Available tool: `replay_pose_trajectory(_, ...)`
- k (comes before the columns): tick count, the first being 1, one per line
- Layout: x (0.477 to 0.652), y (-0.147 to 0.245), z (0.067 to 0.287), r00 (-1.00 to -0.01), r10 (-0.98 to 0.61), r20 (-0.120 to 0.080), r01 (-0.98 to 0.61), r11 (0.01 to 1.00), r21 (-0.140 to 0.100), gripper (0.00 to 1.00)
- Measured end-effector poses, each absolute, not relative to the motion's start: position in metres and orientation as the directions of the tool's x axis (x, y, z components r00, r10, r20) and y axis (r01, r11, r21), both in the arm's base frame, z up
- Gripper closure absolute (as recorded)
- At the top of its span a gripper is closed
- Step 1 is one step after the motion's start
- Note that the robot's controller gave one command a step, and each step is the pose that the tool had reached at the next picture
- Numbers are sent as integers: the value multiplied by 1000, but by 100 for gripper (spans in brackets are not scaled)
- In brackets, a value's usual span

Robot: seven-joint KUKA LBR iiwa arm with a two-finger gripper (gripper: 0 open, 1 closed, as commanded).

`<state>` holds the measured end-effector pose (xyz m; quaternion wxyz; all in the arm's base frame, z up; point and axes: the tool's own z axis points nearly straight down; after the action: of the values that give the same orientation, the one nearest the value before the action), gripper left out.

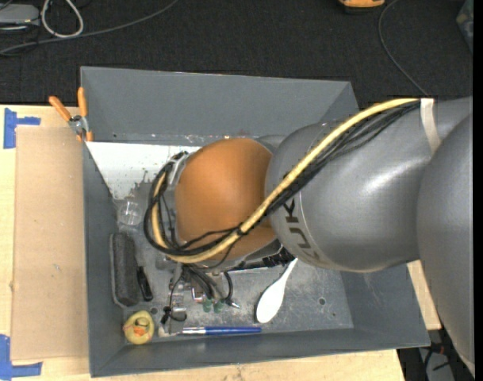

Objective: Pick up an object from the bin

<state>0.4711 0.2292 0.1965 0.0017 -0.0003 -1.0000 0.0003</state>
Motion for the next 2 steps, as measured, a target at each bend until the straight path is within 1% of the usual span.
replay_pose_trajectory(1,472,228,197,-1000,3,2,3,1000,0,0)
replay_pose_trajectory(2,484,163,110,-994,-105,1,-105,994,0,0)
